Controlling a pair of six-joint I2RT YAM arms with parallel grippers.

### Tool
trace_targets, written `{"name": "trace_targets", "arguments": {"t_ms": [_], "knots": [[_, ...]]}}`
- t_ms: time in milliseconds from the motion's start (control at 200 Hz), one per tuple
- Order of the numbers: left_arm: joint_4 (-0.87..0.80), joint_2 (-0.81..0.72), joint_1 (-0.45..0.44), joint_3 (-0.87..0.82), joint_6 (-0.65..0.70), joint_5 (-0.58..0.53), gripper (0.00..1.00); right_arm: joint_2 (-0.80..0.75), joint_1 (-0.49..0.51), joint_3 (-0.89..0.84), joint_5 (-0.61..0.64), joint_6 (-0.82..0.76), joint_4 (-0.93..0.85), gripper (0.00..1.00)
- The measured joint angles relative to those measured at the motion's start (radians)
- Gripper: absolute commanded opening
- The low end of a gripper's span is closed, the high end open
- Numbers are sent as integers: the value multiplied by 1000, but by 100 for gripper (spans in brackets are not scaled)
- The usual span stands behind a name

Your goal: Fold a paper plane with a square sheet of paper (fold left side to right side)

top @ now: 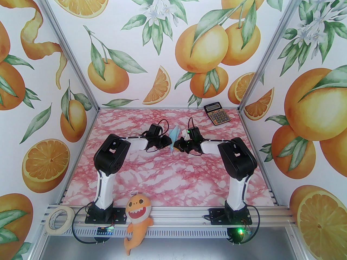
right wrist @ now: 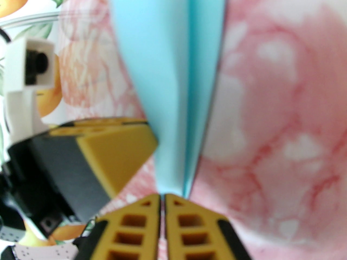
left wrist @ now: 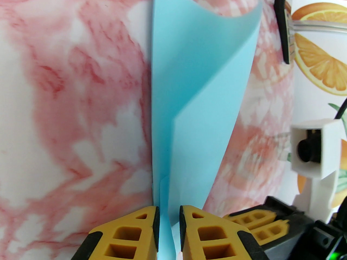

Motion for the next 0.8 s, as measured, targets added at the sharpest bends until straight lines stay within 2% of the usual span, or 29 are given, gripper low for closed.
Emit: {"name": "trace_targets", "arguments": {"t_ms": [505, 801], "knots": [[-1, 1, 0, 1, -1, -2, 19, -7, 16, -60, -10, 10, 34, 5], [-1, 1, 0, 1, 0, -1, 19, -7, 21, -86, -19, 64, 132, 5]]}}
